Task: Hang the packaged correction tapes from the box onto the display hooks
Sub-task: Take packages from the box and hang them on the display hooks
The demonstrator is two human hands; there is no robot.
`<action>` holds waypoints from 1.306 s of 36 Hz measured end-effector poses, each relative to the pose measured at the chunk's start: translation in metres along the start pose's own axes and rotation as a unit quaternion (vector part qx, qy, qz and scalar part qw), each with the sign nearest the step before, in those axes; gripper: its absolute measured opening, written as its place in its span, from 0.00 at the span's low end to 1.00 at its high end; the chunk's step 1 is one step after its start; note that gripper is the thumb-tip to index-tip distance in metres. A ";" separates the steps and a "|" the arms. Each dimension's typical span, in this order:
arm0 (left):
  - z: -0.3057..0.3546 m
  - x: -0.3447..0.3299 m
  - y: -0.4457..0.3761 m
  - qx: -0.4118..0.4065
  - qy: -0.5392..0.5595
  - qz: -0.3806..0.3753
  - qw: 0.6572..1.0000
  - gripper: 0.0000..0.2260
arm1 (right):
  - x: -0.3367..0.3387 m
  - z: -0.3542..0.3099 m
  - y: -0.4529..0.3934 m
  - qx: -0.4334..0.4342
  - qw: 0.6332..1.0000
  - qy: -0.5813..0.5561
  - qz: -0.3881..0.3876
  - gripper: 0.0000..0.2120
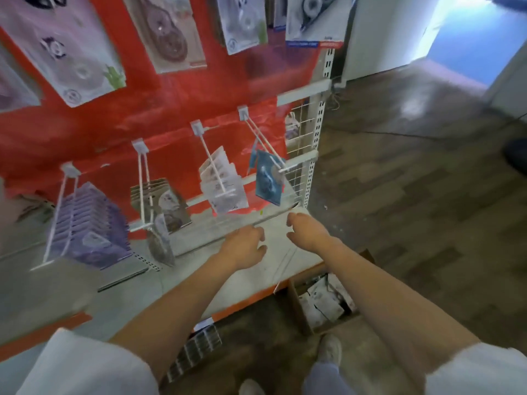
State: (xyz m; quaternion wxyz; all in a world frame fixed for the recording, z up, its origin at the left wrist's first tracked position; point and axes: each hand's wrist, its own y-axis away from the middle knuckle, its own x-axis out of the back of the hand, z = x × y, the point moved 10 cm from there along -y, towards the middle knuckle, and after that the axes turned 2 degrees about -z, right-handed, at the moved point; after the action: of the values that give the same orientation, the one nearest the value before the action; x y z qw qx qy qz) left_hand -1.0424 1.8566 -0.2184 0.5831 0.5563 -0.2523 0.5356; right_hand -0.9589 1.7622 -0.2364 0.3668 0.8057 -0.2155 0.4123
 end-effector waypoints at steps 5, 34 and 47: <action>0.048 -0.020 -0.044 -0.027 -0.025 -0.045 0.998 0.15 | 0.007 0.070 0.005 -0.037 0.999 -0.016 0.000 0.15; 0.137 -0.360 -0.218 -0.021 0.029 -0.259 0.965 0.10 | -0.252 0.399 -0.031 -0.276 0.929 -0.225 -0.101 0.15; 0.028 -0.633 -0.310 0.189 0.121 -0.274 0.935 0.20 | -0.466 0.479 -0.162 -0.264 0.939 -0.185 -0.122 0.14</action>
State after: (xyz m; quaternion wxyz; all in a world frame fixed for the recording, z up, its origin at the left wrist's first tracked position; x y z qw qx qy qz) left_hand -0.9422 1.6725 -0.8924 0.6173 0.6347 0.0885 0.4564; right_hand -0.8751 1.5181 -0.8742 0.5674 0.7620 -0.2811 0.1359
